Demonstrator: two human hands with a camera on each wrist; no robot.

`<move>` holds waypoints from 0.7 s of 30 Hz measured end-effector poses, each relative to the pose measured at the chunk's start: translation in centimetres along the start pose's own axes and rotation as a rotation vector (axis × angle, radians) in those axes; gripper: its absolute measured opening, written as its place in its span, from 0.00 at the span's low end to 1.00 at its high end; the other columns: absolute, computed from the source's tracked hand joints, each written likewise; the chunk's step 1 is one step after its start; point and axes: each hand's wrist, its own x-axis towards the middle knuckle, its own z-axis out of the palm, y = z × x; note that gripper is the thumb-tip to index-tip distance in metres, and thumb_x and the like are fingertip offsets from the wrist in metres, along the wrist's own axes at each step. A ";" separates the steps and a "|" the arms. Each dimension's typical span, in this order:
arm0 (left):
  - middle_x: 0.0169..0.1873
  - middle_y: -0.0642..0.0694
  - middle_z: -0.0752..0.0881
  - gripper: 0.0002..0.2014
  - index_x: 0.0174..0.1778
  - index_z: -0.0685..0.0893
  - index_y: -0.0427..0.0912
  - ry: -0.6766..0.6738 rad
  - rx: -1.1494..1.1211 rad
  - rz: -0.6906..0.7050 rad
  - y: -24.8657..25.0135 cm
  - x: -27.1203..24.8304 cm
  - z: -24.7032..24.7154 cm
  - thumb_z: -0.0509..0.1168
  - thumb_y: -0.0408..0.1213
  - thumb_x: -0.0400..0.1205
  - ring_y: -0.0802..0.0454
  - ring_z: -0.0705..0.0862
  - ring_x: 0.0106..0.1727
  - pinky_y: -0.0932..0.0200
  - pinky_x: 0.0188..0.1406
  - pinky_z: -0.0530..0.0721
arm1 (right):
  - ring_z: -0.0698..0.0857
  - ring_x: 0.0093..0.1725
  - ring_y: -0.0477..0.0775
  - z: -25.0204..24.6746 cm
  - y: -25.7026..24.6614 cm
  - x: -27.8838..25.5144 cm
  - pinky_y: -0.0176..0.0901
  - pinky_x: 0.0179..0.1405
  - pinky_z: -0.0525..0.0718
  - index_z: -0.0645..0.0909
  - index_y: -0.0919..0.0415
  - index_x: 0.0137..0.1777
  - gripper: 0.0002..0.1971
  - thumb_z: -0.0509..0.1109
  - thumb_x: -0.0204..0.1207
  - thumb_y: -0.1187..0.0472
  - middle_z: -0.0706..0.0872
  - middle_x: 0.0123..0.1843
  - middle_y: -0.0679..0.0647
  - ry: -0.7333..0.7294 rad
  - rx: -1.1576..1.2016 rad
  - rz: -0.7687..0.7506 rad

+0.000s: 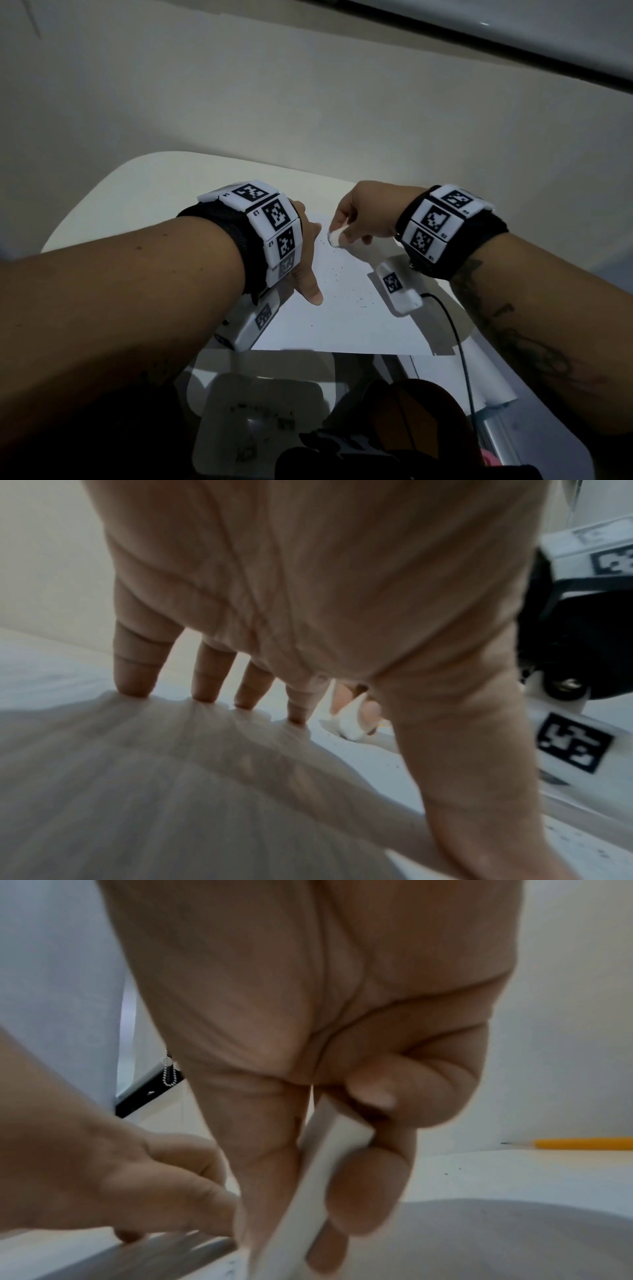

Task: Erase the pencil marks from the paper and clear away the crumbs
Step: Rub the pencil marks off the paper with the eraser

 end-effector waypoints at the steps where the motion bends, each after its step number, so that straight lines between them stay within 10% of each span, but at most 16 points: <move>1: 0.74 0.41 0.68 0.62 0.86 0.48 0.52 -0.004 0.001 0.000 0.0 0.1 0.0 0.66 0.79 0.63 0.41 0.71 0.71 0.53 0.48 0.67 | 0.84 0.31 0.43 -0.1 0.1 -0.5 0.39 0.43 0.83 0.90 0.43 0.46 0.07 0.82 0.69 0.50 0.89 0.29 0.41 -0.051 -0.029 -0.010; 21: 0.72 0.41 0.69 0.62 0.86 0.49 0.54 -0.011 -0.005 -0.004 -0.1 -0.1 -0.1 0.66 0.80 0.61 0.40 0.72 0.71 0.48 0.51 0.70 | 0.86 0.32 0.40 0.1 -0.1 -0.8 0.38 0.37 0.81 0.90 0.43 0.44 0.08 0.82 0.68 0.45 0.92 0.35 0.43 -0.032 0.043 -0.022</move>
